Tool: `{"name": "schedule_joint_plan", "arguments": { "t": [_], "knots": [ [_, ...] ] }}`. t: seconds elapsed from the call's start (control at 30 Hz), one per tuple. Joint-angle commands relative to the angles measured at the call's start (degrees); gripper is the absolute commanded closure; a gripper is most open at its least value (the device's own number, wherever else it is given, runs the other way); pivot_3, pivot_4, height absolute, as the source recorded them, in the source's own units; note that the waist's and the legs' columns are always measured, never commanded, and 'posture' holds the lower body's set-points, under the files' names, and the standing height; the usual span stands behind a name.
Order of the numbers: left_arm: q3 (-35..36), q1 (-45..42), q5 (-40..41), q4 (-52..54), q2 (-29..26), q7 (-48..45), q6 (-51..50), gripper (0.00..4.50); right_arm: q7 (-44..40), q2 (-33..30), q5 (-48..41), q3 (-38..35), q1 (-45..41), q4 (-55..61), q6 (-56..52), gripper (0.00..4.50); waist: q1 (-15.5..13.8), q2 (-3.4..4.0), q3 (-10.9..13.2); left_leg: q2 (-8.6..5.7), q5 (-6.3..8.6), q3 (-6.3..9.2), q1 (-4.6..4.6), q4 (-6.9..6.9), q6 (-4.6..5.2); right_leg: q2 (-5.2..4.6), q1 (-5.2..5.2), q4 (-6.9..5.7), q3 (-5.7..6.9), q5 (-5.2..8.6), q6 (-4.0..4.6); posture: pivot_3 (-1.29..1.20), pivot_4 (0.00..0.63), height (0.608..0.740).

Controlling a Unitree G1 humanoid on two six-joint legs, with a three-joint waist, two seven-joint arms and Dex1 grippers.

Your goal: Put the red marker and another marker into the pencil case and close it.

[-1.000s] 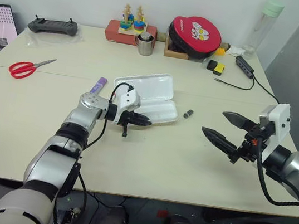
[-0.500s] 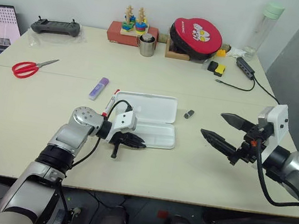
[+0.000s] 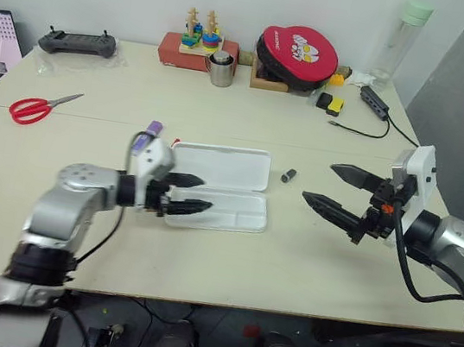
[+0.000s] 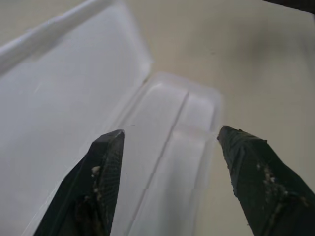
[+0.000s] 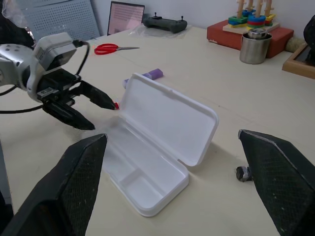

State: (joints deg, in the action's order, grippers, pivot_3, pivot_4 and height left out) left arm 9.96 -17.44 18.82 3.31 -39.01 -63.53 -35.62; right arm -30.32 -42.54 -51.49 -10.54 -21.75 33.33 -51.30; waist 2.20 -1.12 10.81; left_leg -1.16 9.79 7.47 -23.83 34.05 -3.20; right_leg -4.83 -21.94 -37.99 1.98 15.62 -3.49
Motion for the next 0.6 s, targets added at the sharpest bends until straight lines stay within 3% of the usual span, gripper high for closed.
{"name": "schedule_joint_plan", "arguments": {
  "t": [0.03, 0.1, 0.23, 0.6],
  "knots": [
    [5.5, 2.3, -0.7, -1.5, -2.6, 6.2, 0.1, 0.34, -1.8, 1.2, 0.9, 2.2, -4.1, -0.8, 2.3, 0.00, -0.4, 0.00, 0.0, 0.00, 0.00, 0.01, -0.02, 0.00, 0.00, 0.00, -0.01, 0.00, 0.02, 0.00, 0.00, 0.00, 0.150, 0.740],
    [6.3, 1.0, -1.8, -6.0, -2.7, 9.9, 1.7, 0.00, -2.5, 2.1, 1.6, 4.0, -5.9, -1.7, 2.7, 0.00, -0.9, -0.01, 0.0, -0.01, 0.00, 0.05, -0.04, 0.01, 0.00, 0.00, 0.00, 0.00, 0.07, -0.01, 0.00, 0.00, 0.150, 0.740],
    [4.9, -3.9, -4.0, -13.5, -0.4, 16.7, 4.6, 0.00, -3.8, 3.7, 3.9, 7.5, -9.1, -4.2, 3.7, 0.00, -2.0, -0.02, 0.0, -0.04, 0.00, 0.07, -0.05, 0.02, -0.01, -0.04, 0.01, 0.02, 0.13, -0.07, -0.03, 0.00, 0.150, 0.740],
    [-3.4, -12.9, -8.1, -25.1, 7.0, 22.1, 10.0, 0.00, -6.3, 7.9, 7.3, 12.5, -15.1, -7.1, 4.7, 0.00, -1.6, -0.04, 0.0, -0.08, -0.01, -0.08, -0.18, 0.01, -0.02, -0.07, -0.11, 0.07, 0.01, -0.23, 0.15, 0.00, 0.150, 0.740]
  ]
}}
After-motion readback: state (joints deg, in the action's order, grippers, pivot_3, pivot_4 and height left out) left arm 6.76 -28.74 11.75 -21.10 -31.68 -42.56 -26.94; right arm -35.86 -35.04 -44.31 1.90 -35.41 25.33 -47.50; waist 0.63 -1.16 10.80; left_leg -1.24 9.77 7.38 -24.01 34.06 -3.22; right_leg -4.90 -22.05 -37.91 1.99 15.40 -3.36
